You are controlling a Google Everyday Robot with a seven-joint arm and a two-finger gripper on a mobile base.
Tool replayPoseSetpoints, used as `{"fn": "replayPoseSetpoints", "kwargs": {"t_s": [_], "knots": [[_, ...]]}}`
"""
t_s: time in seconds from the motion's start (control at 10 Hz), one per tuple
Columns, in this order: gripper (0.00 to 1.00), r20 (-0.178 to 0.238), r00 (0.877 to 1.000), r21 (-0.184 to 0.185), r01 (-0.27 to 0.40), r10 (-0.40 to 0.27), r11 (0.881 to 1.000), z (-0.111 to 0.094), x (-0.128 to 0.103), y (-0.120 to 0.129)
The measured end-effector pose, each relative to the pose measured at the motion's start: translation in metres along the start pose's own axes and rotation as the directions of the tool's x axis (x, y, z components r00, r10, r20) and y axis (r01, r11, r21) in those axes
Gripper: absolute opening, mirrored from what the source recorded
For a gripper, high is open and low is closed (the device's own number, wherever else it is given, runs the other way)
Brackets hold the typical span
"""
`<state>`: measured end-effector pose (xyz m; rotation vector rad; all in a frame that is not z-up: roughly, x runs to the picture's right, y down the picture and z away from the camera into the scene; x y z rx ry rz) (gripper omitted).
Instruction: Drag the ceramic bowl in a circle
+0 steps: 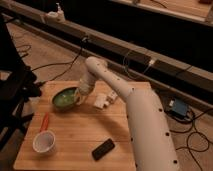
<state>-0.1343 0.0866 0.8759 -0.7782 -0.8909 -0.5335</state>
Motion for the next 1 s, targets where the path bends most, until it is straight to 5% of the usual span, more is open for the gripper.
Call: {"fn": "replayPoseSetpoints", "kwargs": {"t_s": [0.2,0.5,0.7,1.0], "knots": [[0.00,-0.020,0.998,-0.008,-0.063,0.062,0.998,-0.006,0.021,0.021],[0.00,-0.089,0.986,0.048,-0.138,0.142,0.989,-0.037,0.060,0.019],[0.00,-0.118,0.983,0.083,-0.133,0.143,0.988,-0.051,0.064,-0.005],[0.01,-0.112,0.989,0.082,-0.089,0.098,0.993,-0.047,0.048,-0.028]]}}
